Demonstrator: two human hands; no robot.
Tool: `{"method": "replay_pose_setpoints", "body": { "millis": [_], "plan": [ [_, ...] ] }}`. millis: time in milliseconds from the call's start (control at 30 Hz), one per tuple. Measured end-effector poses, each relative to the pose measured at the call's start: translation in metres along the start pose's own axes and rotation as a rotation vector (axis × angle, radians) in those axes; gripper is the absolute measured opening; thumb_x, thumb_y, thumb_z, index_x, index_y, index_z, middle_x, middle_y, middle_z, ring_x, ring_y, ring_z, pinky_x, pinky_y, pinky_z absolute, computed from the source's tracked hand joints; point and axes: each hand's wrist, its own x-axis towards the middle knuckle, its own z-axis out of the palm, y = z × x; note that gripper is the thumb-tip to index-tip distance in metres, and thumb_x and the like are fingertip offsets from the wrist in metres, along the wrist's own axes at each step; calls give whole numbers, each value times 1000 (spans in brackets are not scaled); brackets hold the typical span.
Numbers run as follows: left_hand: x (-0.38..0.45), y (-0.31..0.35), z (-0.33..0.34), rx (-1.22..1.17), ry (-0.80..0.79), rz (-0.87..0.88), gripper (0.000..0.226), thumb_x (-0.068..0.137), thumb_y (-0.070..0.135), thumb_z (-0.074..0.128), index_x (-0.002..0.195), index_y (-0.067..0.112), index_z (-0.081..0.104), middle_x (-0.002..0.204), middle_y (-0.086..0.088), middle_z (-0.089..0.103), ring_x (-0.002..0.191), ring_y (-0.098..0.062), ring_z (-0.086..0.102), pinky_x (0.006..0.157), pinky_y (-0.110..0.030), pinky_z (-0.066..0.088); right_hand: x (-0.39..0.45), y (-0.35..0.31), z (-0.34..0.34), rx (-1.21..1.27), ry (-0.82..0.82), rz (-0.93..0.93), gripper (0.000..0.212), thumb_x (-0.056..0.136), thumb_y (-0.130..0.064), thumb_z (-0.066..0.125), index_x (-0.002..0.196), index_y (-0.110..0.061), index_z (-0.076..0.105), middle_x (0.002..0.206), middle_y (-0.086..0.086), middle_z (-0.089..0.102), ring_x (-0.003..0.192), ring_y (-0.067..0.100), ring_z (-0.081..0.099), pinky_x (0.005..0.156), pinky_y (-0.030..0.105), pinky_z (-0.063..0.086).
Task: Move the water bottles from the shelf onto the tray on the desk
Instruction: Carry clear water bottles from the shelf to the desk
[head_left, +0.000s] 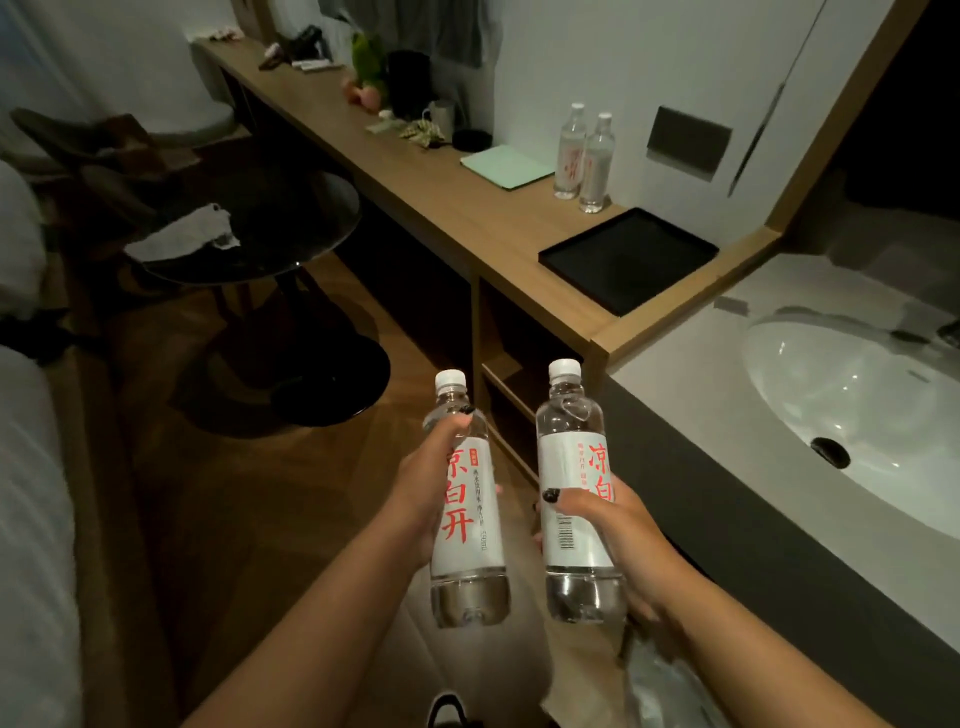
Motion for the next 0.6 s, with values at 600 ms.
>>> {"method": "replay_pose_setpoints", "body": {
  "millis": [600],
  "plan": [
    [228,173,-11,27,-127,-86,59,76,54,64,111,7,59,83,-14,65,69,-27,67,74,-41,57,212,-129,19,327,-13,26,48,73,-39,52,110,-8,56,89,19,65,74,28,66,61,35,58]
  ]
}}
